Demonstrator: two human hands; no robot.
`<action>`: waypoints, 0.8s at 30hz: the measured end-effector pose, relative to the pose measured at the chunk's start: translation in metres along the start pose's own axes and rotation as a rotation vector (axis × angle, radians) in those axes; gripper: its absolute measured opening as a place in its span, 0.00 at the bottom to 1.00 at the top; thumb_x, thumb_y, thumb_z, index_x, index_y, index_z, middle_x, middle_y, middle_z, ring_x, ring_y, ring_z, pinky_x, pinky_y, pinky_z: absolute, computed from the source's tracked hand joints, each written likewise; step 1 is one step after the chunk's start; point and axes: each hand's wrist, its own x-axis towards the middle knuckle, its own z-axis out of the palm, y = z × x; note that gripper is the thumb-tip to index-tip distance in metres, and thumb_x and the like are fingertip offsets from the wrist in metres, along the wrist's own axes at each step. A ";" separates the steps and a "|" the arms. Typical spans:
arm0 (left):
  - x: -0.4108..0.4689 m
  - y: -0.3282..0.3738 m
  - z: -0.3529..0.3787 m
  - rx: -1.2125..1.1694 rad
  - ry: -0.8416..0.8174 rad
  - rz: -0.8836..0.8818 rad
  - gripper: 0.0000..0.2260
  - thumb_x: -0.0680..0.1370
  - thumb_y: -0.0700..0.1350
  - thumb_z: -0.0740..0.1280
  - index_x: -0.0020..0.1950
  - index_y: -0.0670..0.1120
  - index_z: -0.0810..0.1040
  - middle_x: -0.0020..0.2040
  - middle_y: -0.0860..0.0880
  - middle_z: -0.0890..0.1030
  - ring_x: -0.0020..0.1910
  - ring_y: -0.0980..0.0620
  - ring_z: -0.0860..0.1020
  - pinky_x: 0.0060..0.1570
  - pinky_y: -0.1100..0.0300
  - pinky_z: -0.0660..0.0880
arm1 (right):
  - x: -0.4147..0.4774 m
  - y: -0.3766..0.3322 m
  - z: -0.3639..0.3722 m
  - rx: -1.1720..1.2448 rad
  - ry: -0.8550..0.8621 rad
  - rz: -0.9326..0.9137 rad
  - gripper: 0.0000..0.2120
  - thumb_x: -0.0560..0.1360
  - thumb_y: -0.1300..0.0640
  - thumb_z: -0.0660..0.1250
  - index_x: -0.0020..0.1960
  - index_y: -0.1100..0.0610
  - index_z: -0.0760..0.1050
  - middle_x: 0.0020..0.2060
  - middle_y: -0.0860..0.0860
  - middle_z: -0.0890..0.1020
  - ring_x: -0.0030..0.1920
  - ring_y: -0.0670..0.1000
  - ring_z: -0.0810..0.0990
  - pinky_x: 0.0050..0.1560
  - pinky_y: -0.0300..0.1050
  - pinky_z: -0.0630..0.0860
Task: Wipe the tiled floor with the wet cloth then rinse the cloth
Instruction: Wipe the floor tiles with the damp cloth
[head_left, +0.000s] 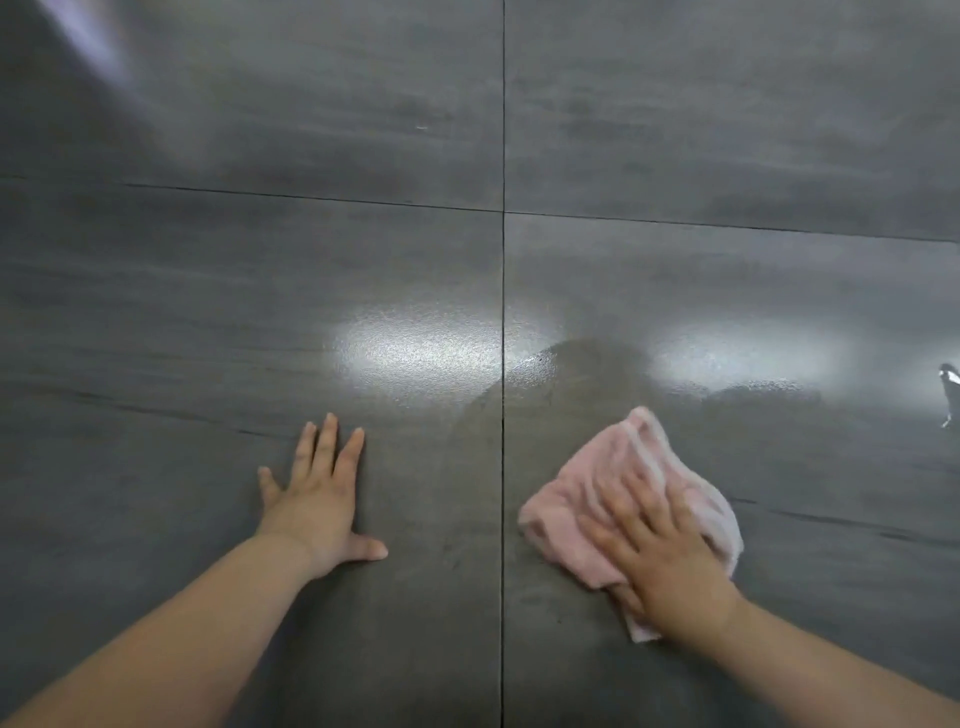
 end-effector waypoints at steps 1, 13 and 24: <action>-0.001 0.000 0.000 -0.001 -0.002 -0.002 0.52 0.66 0.60 0.70 0.72 0.48 0.33 0.73 0.46 0.30 0.73 0.47 0.32 0.70 0.38 0.48 | 0.005 -0.013 0.001 -0.003 0.004 -0.121 0.23 0.76 0.42 0.45 0.68 0.46 0.60 0.75 0.55 0.54 0.75 0.59 0.37 0.64 0.60 0.46; -0.002 0.001 0.002 0.013 0.003 0.007 0.52 0.68 0.61 0.68 0.72 0.48 0.31 0.73 0.46 0.29 0.73 0.47 0.32 0.70 0.39 0.46 | 0.022 0.028 -0.009 0.062 0.039 0.199 0.30 0.68 0.45 0.54 0.69 0.52 0.59 0.69 0.57 0.66 0.74 0.58 0.47 0.63 0.59 0.54; 0.005 -0.022 0.027 -0.080 0.301 0.122 0.45 0.65 0.75 0.42 0.74 0.49 0.41 0.76 0.47 0.40 0.74 0.53 0.37 0.71 0.44 0.39 | 0.098 -0.001 -0.025 0.024 0.056 0.016 0.37 0.65 0.40 0.45 0.74 0.49 0.51 0.73 0.50 0.61 0.73 0.53 0.58 0.70 0.62 0.51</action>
